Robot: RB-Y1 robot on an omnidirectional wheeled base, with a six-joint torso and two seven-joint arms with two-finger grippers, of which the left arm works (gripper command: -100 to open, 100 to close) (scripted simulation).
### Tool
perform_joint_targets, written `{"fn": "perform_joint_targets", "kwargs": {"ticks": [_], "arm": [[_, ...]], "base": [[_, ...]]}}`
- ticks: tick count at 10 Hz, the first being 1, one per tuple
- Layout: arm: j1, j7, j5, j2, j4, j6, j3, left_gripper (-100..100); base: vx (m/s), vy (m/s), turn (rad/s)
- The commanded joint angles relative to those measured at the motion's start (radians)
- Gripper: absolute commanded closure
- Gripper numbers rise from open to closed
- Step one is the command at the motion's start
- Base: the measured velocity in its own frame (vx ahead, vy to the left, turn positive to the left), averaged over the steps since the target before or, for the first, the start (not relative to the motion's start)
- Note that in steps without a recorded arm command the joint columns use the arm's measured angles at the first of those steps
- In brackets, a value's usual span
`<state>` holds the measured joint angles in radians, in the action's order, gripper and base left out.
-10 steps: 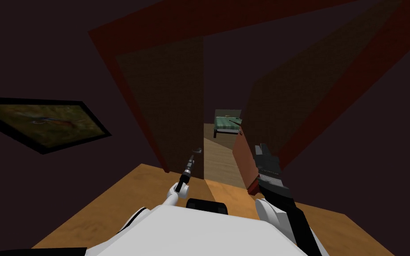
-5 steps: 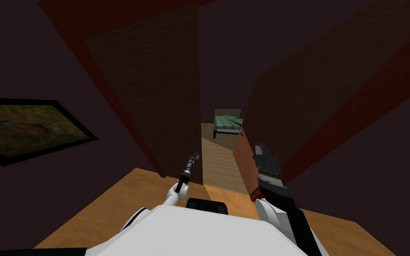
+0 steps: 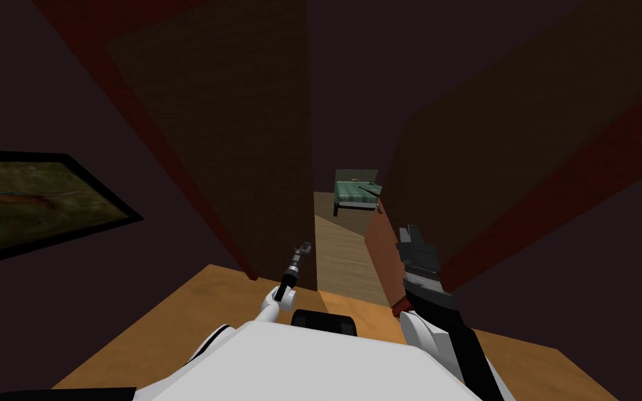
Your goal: Push the door open
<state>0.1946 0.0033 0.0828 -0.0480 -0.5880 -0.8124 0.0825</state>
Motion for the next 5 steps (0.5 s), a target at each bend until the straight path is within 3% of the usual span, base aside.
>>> {"fn": "perform_joint_targets", "kwargs": {"ticks": [1, 3, 5], "arm": [[-0.004, 0.0, 0.0, 0.002, 0.002, 0.0, 0.001, 100], [-0.004, 0.0, 0.0, 0.002, 0.002, 0.0, 0.001, 100], [0.0, -0.007, 0.011, -0.013, 0.002, 0.001, -0.02, 100]], "base": [[0.0, 0.0, 0.0], [0.0, 0.0, 0.0], [0.133, -0.056, 0.041]]}}
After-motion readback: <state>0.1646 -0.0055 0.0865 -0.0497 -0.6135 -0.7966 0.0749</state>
